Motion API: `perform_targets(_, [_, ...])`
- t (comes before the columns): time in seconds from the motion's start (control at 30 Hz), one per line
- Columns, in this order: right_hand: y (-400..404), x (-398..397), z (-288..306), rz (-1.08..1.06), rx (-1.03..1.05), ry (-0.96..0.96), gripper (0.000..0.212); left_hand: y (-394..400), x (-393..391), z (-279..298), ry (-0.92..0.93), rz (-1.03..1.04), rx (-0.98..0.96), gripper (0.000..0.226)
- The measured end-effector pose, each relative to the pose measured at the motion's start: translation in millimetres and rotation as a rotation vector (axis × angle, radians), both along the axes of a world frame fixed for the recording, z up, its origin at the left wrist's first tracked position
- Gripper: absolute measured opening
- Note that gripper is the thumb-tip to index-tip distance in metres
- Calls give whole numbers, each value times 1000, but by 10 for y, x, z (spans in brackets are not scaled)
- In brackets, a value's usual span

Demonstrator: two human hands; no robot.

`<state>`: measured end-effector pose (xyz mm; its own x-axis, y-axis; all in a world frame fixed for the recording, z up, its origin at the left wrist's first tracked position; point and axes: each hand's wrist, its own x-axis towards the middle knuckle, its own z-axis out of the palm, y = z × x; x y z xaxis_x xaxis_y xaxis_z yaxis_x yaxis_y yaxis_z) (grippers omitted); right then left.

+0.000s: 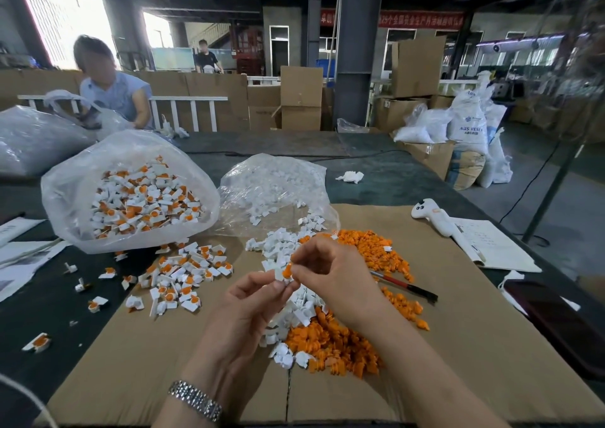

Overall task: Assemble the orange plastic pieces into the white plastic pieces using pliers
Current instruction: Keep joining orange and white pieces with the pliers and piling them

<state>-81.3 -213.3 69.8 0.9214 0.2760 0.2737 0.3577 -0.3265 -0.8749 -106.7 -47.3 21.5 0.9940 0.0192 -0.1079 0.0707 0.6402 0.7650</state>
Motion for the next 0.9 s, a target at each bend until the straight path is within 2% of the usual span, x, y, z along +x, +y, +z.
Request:
perform_targets(0.2, [-22,4,53,15,-109,-73,8,4,-42,-20,-87,20,81,22])
perform_targets(0.47, [-71,-15,17,23,-20,-58,8,11,-64,69,-105,-1,128,30])
perform_targets(0.57, [-76,-27,29,46,-29,-76,9,-2,-67,100,-103,-11,125,17])
perform_targets(0.67, [-57,-30,42,46,-70,-105,7,-8,-55,80,-104,12,112,17])
perform_targets(0.77, [2,-51,32,-14,-154,-126,8,0,-63,67,-140,66,276,22])
perform_targets(0.83, [62,-75,17,-56,-137,-108,11,-2,-76,60,-169,92,476,32])
perform_targets(0.9, [102,-90,13,-66,-82,-65,11,4,-71,53,-182,114,548,36])
